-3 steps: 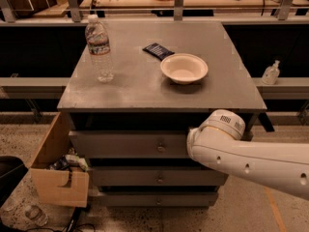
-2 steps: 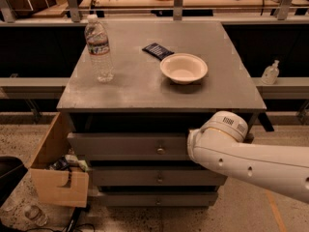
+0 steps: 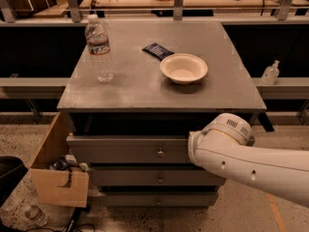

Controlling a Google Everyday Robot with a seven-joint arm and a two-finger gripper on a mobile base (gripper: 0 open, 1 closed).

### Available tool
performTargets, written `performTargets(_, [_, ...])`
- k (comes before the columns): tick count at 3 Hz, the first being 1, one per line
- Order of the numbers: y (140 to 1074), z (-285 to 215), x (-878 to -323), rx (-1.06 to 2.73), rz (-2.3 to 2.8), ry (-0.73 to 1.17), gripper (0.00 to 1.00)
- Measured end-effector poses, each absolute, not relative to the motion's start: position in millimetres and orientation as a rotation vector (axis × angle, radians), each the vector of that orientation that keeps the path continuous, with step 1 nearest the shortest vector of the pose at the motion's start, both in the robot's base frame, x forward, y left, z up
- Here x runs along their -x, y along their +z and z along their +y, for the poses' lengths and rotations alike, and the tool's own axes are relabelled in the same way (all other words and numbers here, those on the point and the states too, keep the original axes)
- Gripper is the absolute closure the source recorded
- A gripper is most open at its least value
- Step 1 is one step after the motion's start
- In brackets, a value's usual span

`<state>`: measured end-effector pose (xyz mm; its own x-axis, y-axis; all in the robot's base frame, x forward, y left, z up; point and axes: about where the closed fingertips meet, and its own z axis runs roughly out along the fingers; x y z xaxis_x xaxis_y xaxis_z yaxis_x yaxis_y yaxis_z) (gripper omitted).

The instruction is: Open top drawer

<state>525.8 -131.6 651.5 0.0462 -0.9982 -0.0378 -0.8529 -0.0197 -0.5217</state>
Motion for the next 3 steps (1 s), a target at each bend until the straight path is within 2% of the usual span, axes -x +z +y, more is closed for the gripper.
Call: performTargets(3, [650.4, -131.0, -527.6, 1.942, 1.861, -0.475, 1.0])
